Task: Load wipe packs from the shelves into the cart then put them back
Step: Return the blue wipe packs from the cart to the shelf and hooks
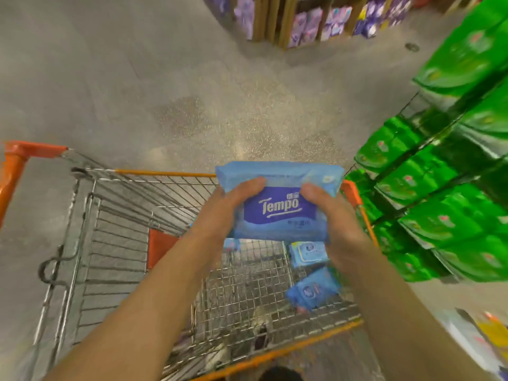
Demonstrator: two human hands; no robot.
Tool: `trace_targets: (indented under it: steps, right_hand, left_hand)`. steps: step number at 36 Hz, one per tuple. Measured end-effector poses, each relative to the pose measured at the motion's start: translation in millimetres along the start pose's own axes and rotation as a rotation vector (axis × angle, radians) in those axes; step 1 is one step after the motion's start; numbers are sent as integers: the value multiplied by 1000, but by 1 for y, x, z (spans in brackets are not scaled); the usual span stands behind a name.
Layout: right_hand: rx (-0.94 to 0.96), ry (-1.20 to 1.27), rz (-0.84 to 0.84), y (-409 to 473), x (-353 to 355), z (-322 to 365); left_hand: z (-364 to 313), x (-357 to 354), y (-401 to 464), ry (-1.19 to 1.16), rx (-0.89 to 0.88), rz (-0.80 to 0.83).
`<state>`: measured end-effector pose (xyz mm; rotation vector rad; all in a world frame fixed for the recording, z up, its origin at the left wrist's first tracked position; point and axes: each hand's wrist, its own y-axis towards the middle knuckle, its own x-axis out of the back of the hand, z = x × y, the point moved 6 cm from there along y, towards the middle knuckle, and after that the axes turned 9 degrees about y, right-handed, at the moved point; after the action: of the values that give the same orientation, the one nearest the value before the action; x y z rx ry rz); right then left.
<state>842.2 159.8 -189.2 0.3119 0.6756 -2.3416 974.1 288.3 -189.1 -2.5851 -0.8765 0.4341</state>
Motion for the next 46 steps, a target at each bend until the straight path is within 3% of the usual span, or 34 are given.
trace_targets:
  steps: [7,23,32,46]
  right_hand:
    - [136,130,-50,-72,10,45]
    - [432,69,-443,-258,134,136]
    - [586,137,-569,-383,233,162]
    - [685,157,-729,-547,377,171]
  left_hand:
    - [-42,-55,-46,60,-111,248]
    - [-76,-248,-149,171,-227,612]
    - [-50,-387,-233,199,-246,842]
    - [18,-559,-347,228,-196,1034]
